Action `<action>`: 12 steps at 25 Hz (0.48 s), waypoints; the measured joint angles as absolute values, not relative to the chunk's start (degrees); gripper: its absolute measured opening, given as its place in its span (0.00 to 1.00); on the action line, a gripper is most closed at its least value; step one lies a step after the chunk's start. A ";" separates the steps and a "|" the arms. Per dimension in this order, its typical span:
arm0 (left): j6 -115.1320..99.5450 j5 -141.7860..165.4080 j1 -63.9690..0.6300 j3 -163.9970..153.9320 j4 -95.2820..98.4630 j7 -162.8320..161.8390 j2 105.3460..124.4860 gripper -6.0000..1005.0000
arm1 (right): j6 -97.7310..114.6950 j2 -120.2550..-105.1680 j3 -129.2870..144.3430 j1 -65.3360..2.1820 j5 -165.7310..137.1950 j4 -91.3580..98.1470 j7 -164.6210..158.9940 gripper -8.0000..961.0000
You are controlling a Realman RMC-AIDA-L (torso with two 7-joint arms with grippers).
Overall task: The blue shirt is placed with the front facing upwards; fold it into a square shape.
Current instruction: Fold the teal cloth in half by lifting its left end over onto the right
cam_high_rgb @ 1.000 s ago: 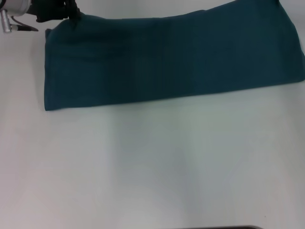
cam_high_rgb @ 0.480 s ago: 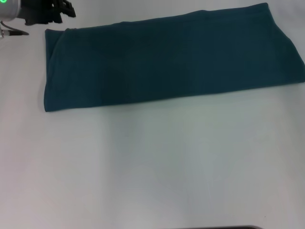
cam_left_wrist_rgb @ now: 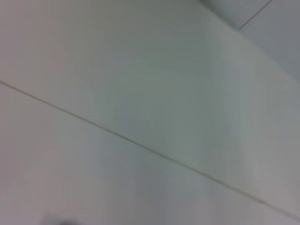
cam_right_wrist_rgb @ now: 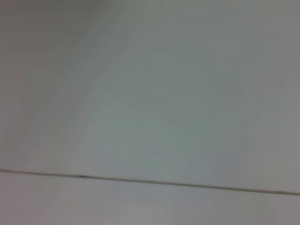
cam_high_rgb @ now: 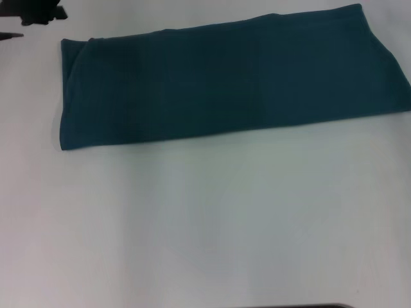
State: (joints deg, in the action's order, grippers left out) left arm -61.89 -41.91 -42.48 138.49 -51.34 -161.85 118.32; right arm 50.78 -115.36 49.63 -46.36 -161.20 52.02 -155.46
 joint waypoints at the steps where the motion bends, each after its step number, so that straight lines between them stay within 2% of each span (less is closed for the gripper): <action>1: -63.63 -45.84 -41.32 138.50 -52.15 -160.69 118.18 0.69 | 51.28 -115.73 49.71 -45.31 -160.40 53.91 -155.36 0.77; 2: -65.24 -48.92 -40.52 138.59 -52.54 -159.07 118.01 0.71 | 51.85 -116.18 49.77 -43.94 -159.16 56.14 -155.06 0.79; 8: -79.85 -66.16 -36.61 142.86 -50.08 -142.38 117.19 0.88 | 54.15 -118.54 49.48 -34.52 -142.20 65.06 -147.87 0.79; 12: -83.95 -69.77 -34.17 145.42 -43.96 -140.71 116.92 0.88 | 54.91 -118.92 49.47 -28.65 -127.95 65.19 -141.12 0.79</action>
State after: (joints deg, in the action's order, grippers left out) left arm -83.95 -69.77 -34.17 145.42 -43.96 -140.71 116.92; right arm 54.91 -118.92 49.47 -28.65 -127.95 65.19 -141.12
